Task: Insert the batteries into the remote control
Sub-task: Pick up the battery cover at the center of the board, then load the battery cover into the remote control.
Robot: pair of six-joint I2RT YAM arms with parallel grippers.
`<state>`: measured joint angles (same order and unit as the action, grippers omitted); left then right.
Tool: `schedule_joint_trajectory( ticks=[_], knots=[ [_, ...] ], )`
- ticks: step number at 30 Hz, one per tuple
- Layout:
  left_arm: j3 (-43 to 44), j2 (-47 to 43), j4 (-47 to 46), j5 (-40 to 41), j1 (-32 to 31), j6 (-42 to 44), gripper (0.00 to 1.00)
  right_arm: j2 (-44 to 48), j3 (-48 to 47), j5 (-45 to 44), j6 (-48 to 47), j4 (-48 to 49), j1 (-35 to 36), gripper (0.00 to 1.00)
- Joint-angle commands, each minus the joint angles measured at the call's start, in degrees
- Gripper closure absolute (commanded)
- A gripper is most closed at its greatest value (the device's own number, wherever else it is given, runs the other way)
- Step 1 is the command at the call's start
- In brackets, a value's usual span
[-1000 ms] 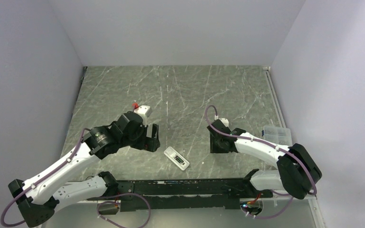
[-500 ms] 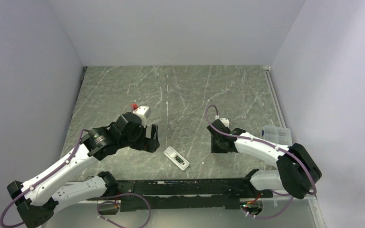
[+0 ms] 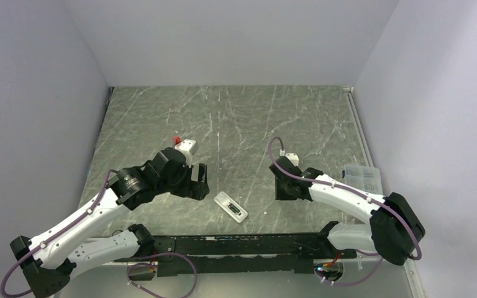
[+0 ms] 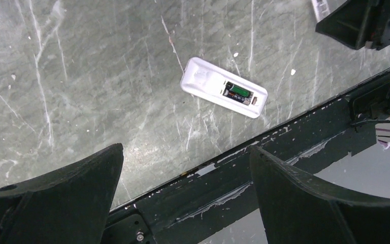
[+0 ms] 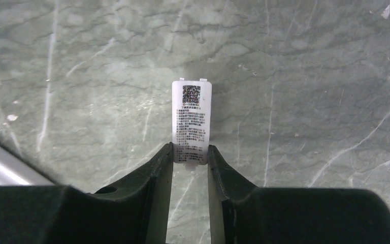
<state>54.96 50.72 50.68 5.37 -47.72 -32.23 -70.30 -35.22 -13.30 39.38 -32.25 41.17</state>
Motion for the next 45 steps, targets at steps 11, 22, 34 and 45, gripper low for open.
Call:
schedule_joint_trajectory(
  ticks=[11,22,34,45],
  knots=[
    [-5.54,2.81,-7.66,-3.4,-0.26,-3.31,0.01,6.75,-4.0,4.06,-8.54,0.35,4.76,0.8],
    [-9.74,7.98,-13.95,-2.62,-0.18,-3.24,0.01,8.75,-6.11,13.0,-15.78,1.97,8.76,0.79],
    [-14.14,14.39,-23.96,-5.43,-0.21,-1.82,0.11,5.2,-10.14,14.88,-18.94,1.28,16.77,0.78],
    [-15.15,17.57,-27.33,-7.99,-0.18,-1.54,0.18,-0.44,-12.83,14.54,-20.01,1.41,20.13,0.78]
  ],
)
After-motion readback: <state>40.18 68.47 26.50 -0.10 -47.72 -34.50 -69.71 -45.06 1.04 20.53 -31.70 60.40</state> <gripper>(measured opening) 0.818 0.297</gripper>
